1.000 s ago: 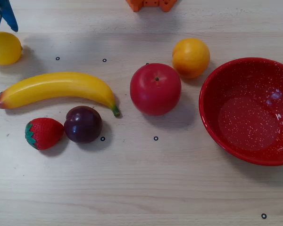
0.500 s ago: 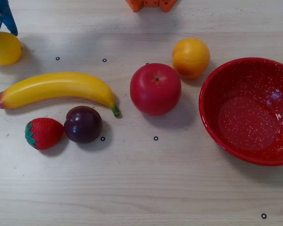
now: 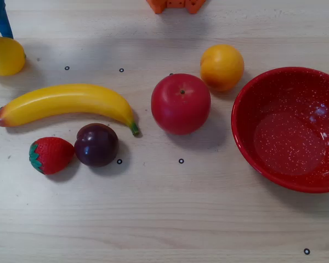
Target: Put the lemon in the red bowl.
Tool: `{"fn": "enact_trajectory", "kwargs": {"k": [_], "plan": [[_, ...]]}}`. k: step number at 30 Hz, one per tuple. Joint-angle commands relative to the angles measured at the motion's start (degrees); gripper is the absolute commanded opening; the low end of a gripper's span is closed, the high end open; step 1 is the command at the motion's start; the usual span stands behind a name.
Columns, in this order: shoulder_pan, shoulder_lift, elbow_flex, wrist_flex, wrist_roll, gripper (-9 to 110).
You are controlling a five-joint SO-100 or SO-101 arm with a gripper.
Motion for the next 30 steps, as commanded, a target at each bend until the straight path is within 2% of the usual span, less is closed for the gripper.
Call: {"fn": "enact_trajectory", "kwargs": {"k": [1,14,30], "plan": [[2.5,4.0,-5.2,0.9,0.3,65],[2.7,3.8,-4.9,1.1,0.7,61],[2.6,3.7,-5.4,1.9,1.8,45]]}}
